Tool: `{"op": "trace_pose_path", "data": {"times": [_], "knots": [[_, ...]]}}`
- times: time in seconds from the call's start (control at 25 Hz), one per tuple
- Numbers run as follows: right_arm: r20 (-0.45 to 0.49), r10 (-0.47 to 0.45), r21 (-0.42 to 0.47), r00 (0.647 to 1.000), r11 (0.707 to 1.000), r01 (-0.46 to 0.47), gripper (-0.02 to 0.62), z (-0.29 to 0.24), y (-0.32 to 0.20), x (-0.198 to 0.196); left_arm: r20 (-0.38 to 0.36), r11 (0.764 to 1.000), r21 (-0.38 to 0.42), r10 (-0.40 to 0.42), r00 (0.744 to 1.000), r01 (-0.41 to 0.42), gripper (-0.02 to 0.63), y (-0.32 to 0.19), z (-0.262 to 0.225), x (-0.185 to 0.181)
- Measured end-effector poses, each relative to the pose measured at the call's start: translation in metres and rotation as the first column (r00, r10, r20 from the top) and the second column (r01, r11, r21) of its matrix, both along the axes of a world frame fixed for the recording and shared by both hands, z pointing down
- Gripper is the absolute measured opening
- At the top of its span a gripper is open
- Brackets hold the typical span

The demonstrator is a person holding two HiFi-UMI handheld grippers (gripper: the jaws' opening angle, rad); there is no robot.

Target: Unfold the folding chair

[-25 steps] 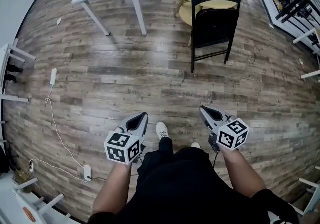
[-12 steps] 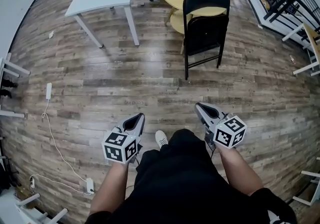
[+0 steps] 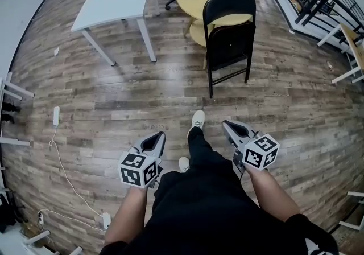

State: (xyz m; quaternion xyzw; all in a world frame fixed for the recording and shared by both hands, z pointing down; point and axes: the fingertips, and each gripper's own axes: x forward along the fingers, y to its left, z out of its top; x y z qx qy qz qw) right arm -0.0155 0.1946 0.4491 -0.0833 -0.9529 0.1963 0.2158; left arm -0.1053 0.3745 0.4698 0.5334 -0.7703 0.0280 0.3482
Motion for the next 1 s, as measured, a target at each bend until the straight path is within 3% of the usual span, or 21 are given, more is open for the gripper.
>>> {"op": "trace_pose_path", "data": {"times": [0.56, 1.0], "knots": [[0.002, 0.014, -0.012, 1.000, 1.000, -0.014, -0.005, 0.019, -0.053, -0.071, -0.004, 0.999, -0.035, 0.034, 0.999, -0.034, 0.008, -0.051, 0.018, -0.061], [-0.030, 0.116, -0.048, 0.993, 0.992, -0.118, -0.005, 0.030, -0.118, -0.102, -0.018, 0.990, -0.060, 0.124, 0.992, -0.125, 0.008, -0.125, 0.028, -0.115]]}}
